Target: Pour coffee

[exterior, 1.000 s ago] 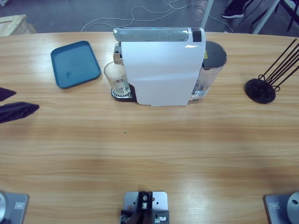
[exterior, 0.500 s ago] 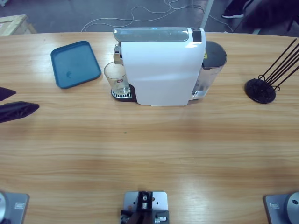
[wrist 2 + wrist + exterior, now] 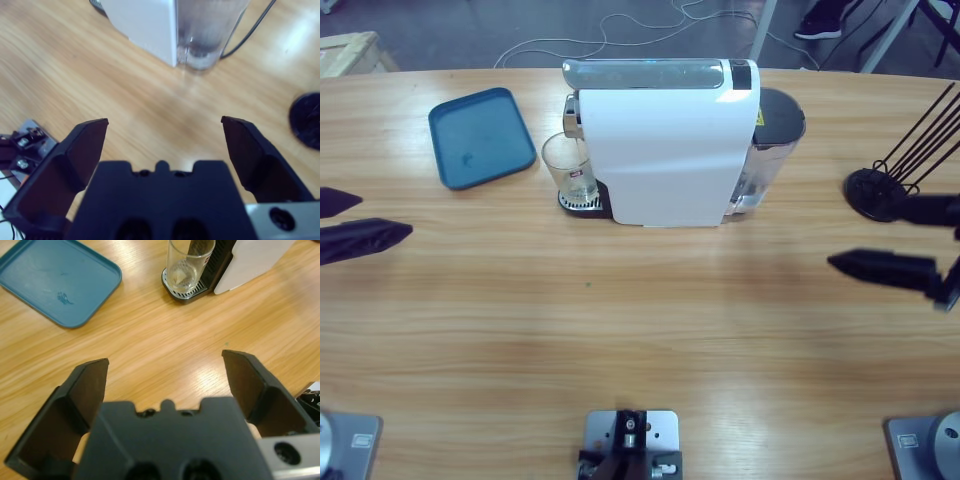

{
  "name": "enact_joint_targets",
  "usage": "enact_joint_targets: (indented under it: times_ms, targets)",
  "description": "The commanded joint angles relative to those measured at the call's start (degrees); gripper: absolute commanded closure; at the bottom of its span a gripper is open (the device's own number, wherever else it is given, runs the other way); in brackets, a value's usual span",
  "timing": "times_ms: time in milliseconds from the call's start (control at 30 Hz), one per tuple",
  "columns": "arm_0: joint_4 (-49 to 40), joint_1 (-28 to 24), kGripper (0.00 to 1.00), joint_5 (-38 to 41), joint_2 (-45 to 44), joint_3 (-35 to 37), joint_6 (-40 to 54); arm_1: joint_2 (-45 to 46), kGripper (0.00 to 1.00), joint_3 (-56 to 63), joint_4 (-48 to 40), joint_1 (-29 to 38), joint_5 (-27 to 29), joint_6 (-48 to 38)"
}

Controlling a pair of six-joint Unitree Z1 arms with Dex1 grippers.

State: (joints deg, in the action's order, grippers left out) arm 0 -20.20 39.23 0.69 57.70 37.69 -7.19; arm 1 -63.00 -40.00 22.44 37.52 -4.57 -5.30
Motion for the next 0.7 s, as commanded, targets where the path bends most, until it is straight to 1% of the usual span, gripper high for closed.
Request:
enact_joint_targets:
  times_ms: [33,133,233,333,500,700]
  targets:
    - [0.43,-0.21,0.03,-0.03,3.12,-1.48,0.3,0.67,0.0,5.81,-4.68,0.38,-0.3,-0.92]
    - [0.43,-0.21,0.032,-0.17,3.03,-1.48,0.25,1.56,0.0,5.86,-4.65,0.43,1.0,1.29]
    - [0.43,-0.21,0.036,-0.25,2.83,-1.55,0.16,3.53,0.0,6.99,-5.77,0.42,3.13,0.87]
    - [0.43,-0.19,0.036,-0.25,3.59,-1.48,0.16,5.52,0.0,9.24,-8.14,0.36,3.48,-0.1]
    - [0.34,-0.21,0.036,-0.29,4.31,-1.3,0.16,0.09,0.0,8.47,-8.81,0.45,2.99,-0.13]
    - [0.34,-0.21,0.041,-0.73,4.07,-1.3,0.07,-1.48,0.0,8.17,-8.9,0.45,2.81,0.4]
